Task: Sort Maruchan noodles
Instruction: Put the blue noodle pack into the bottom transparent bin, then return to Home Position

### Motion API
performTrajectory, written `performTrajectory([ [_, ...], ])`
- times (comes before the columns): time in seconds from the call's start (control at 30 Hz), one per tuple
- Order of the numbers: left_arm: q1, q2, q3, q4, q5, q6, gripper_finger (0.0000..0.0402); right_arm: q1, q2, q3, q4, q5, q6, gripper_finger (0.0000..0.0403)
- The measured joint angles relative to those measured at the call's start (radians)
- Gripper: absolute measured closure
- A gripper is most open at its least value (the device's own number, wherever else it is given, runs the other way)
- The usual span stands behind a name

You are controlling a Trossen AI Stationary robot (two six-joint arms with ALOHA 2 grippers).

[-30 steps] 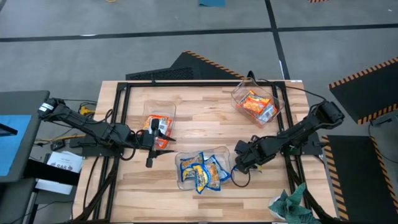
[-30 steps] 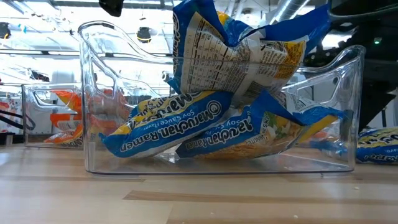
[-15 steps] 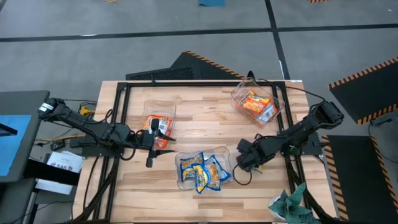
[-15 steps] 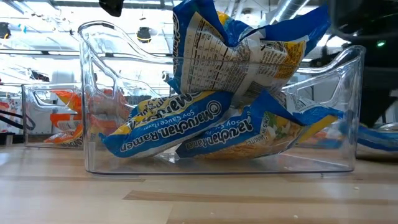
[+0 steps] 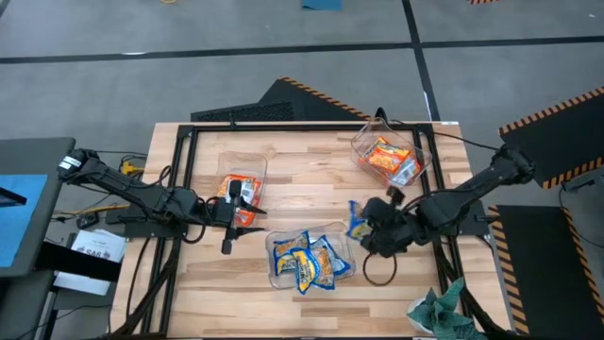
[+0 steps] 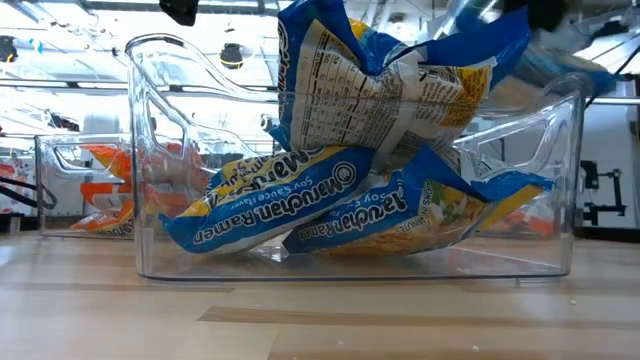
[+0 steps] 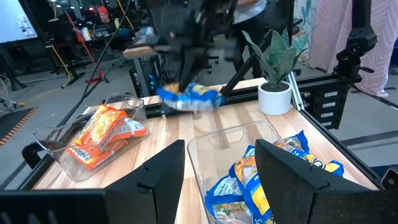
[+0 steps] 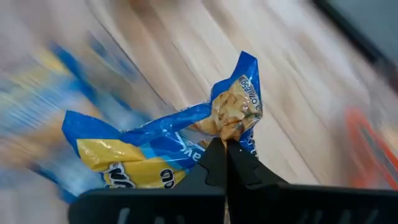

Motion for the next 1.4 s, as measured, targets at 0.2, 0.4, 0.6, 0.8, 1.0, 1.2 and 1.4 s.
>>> performTrajectory([
  [0.2,0.000,0.000,0.000,0.001,-0.001,0.000,0.0216,-0.003,0.051,0.007,0.421,0.049,-0.272,0.0396],
  [0.4,0.000,0.000,0.000,0.002,-0.001,0.000,0.0216,-0.022,0.180,0.005,0.603,-0.070,-0.423,0.0396],
  [0.6,0.000,0.000,0.000,0.001,-0.001,0.000,0.0216,-0.037,0.236,0.004,0.571,-0.124,-0.427,0.0366],
  [0.8,0.000,0.000,0.000,0.002,-0.001,0.000,0.0216,-0.035,0.232,0.005,0.580,-0.154,-0.381,0.0330],
  [1.0,0.000,0.000,0.000,0.001,-0.001,0.000,0.0216,-0.016,0.208,0.006,0.568,-0.152,-0.366,0.0259],
  [1.2,0.000,0.000,0.000,0.001,-0.002,-0.002,0.0216,0.000,0.163,0.007,0.502,-0.222,-0.362,0.0182],
  [1.4,-0.003,-0.039,0.000,-0.038,-0.159,-0.046,0.0216,0.023,0.083,0.007,0.384,-0.199,-0.367,0.0165],
])
